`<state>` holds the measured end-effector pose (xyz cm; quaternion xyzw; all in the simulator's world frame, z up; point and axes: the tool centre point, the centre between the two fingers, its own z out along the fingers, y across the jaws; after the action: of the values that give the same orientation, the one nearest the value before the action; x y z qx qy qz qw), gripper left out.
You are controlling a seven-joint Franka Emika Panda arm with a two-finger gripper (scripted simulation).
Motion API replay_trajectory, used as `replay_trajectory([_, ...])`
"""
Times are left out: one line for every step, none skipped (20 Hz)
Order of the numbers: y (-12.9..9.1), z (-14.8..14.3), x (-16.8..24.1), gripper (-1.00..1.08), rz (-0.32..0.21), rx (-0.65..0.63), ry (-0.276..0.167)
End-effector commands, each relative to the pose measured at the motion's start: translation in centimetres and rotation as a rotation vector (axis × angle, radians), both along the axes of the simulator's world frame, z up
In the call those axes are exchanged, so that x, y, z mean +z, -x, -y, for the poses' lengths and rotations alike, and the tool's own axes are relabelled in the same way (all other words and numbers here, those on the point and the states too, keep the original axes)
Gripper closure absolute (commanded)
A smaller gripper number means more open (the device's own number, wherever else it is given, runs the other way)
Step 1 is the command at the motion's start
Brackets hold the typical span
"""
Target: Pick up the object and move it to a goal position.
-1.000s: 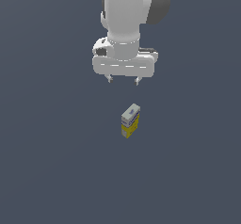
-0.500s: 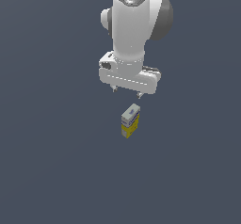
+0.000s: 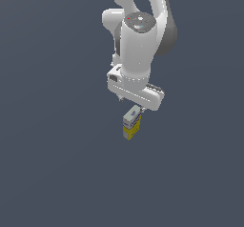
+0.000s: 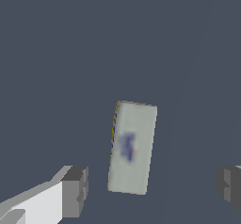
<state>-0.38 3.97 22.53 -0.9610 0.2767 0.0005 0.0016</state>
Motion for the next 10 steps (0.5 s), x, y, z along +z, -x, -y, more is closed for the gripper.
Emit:
replay_trajectory([-0.4,-0.3,-0.7,-0.92,0.0,-0.041,0.001])
replay_trajectory([-0.5,-0.4,-1.0,-0.92,0.0,-0.054,0.002])
replay_trajectory([-0.6,-0.5,-1.2,-0.92,0.0,-0.066,0.002])
replay_trajectory([-0.6,-0.5,-1.4,-0.92,0.0,-0.077,0.002])
replay_trajectory([-0.7,-0.6,-1.6,-0.92,0.0,-0.087,0.002])
replay_trajectory([-0.8,-0.7,-1.8,-0.92,0.0,-0.096,0.003])
replay_trajectory([-0.8,-0.7,-1.9,-0.92,0.0,-0.103,0.003])
replay_trajectory([-0.9,-0.8,-2.1,-0.92,0.0,-0.109,0.003])
replay_trajectory([-0.9,-0.8,-2.2,-0.92,0.0,-0.114,0.003])
replay_trajectory([-1.0,-0.8,-2.2,-0.92,0.0,-0.118,0.003])
